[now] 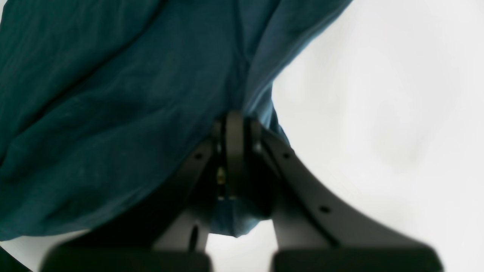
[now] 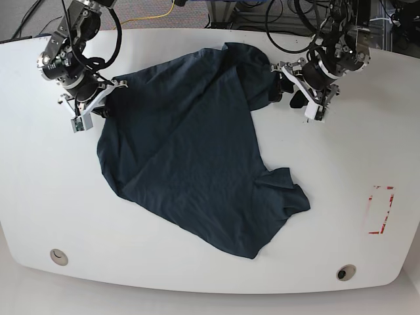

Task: Layout the t-shirt on the table in an organized manner, then fold the t-shirt properly

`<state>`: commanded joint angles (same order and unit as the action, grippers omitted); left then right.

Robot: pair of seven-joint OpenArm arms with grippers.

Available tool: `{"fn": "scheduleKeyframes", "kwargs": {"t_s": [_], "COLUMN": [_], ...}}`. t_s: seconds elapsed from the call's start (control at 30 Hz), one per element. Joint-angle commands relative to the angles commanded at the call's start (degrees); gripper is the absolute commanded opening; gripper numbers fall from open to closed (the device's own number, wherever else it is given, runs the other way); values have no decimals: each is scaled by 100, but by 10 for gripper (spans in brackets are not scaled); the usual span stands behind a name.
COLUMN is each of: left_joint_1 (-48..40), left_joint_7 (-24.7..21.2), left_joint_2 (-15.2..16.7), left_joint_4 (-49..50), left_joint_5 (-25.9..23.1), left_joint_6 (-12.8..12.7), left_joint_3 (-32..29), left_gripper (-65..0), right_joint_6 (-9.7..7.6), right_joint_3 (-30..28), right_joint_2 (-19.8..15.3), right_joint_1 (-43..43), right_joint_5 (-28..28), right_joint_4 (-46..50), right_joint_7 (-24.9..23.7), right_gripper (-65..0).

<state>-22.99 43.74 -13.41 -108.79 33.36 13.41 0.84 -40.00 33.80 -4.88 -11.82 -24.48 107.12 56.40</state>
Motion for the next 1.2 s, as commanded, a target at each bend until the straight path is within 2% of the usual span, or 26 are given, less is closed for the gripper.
{"fn": "scheduleKeyframes", "kwargs": {"t_s": [0.17,0.47,0.8,1.0,1.1,1.2], "left_joint_1": [9,62,237,237,237,237], "left_joint_7": [360,396,404,404,404,404], "left_joint_2": [0,0,-35,-18,-18,-9], "left_joint_4": [114,695,862,862,862,862], "left_joint_5": [-18,0,0,0,0,-9], "left_joint_6": [0,9,18,18,-9,-26], "left_joint_3": [0,-18,-791,-985,-985,-967], "left_gripper": [-292,-292,-296,-300,-360,-475], "right_joint_6": [0,0,0,0,0,0], "right_joint_3": [0,0,0,0,0,0], "right_joint_2": [0,0,0,0,0,0], "right_joint_1": [0,9,26,26,26,26], "right_joint_5": [0,0,-9,-9,-9,-9], "right_joint_4": [0,0,0,0,0,0], "right_joint_7": [0,0,0,0,0,0], "right_gripper": [-650,-650,-650,-650,-650,-650]}}
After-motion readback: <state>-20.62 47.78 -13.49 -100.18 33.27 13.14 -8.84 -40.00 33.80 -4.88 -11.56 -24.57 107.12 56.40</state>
